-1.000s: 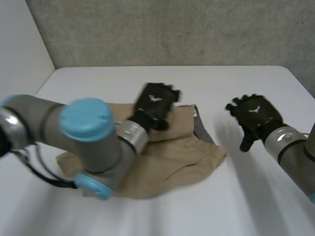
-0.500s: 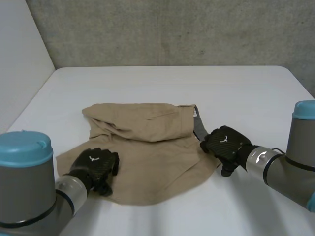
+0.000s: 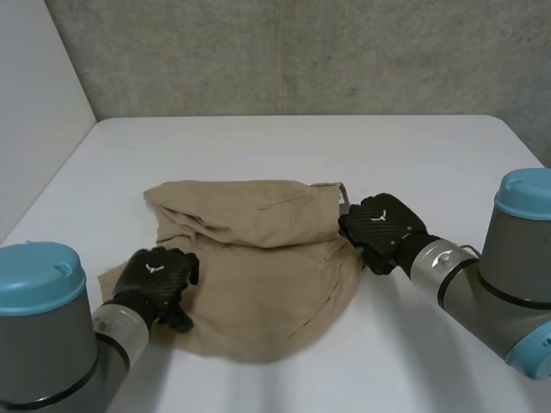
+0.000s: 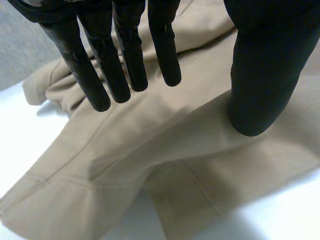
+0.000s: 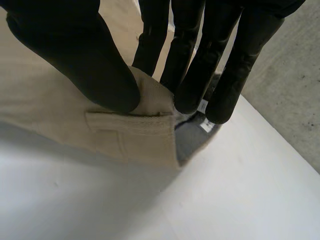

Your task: Fold the shorts.

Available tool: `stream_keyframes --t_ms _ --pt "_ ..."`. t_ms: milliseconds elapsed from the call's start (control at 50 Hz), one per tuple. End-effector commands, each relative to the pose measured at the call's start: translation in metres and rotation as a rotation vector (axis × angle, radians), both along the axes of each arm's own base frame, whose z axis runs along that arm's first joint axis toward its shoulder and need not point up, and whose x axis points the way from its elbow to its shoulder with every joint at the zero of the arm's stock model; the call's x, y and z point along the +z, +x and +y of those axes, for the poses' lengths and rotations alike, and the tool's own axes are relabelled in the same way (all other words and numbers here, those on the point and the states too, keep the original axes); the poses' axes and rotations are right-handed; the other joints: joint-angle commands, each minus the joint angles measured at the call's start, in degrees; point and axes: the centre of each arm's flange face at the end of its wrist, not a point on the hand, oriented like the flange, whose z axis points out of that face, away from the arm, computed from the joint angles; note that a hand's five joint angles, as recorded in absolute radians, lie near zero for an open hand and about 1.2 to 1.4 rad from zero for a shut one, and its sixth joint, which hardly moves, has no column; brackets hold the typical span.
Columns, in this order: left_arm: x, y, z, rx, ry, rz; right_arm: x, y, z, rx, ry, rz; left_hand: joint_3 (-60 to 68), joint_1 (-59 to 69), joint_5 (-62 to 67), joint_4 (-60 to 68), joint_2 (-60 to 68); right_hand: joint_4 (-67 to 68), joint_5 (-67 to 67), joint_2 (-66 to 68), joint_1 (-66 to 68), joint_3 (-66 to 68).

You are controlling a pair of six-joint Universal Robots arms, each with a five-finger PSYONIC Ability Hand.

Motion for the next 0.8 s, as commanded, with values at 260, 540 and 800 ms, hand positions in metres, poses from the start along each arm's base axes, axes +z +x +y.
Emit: stream_keyframes --t_ms 260,540,800 --pt "0.065 -0.003 -0.010 -0.026 -0.147 0.075 0.029 -0.014 0.014 -0.111 0.062 0.104 44.7 44.3 45.2 44.7 44.9 11.9 13.7 13.0 25.5 12.5" --pt "0.212 0.012 0.019 -0.185 -0.375 0.240 0.175 -0.036 0.059 -0.120 -0.190 0.024 44.7 44.3 45.2 44.7 44.9 11.9 13.7 13.0 25.5 12.5" --pt "0.092 -0.019 -0.080 -0.153 0.014 0.095 0.081 -0.011 0.014 -0.072 0.048 0.176 44.7 44.3 45.2 44.7 44.9 11.9 13.7 13.0 25.5 12.5"
